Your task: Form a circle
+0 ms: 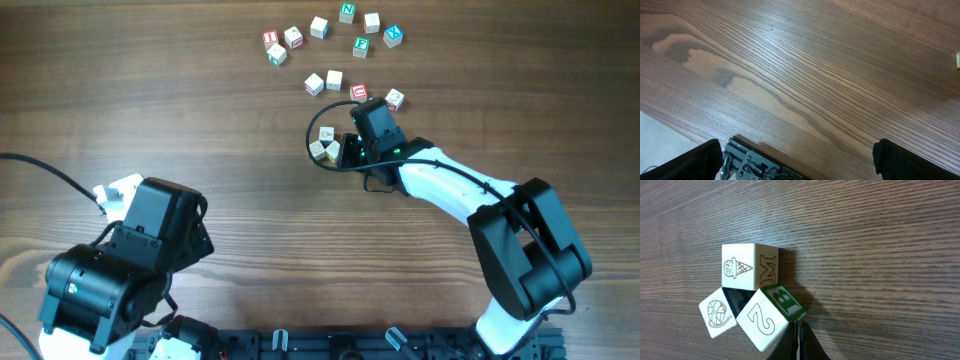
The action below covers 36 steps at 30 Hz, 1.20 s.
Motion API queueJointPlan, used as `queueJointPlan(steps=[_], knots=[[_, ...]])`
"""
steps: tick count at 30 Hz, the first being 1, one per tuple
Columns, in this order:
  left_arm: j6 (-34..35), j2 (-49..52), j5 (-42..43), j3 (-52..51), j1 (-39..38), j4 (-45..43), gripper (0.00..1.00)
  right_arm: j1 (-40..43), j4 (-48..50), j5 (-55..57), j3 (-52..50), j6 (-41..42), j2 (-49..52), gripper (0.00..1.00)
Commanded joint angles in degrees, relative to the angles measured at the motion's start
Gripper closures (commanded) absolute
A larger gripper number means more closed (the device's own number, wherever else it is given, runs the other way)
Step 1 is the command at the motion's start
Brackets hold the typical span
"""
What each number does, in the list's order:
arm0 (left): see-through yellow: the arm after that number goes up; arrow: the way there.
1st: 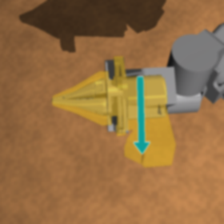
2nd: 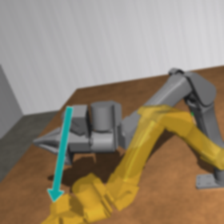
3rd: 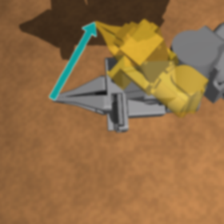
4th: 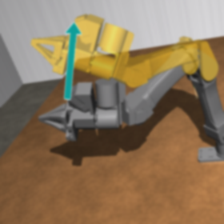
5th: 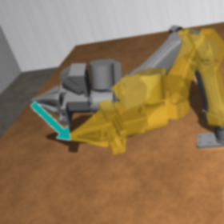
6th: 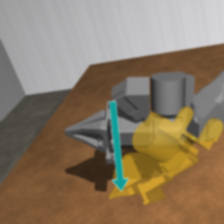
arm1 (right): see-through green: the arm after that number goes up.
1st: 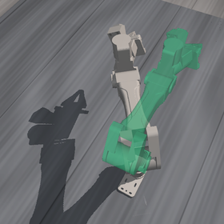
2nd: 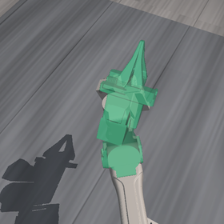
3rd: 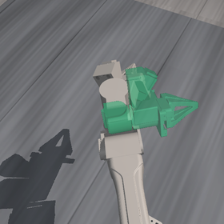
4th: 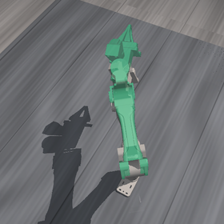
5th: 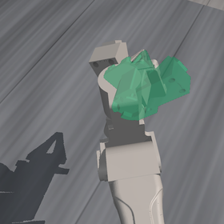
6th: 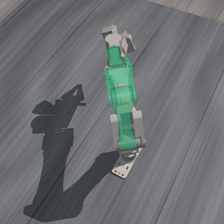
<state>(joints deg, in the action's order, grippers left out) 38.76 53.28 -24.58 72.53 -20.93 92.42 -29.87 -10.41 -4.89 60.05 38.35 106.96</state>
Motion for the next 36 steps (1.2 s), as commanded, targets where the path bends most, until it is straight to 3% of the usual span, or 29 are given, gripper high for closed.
queueJointPlan(steps=[1,36], knots=[[0.94,-0.13,-0.02,-0.22,0.33,-0.02,0.0,-0.17,0.07,1.14,-0.55,0.83,-0.85,0.96],[0.94,-0.13,-0.02,-0.22,0.33,-0.02,0.0,-0.17,2.05,3.78,-0.55,0.87,-1.01,0.95]])
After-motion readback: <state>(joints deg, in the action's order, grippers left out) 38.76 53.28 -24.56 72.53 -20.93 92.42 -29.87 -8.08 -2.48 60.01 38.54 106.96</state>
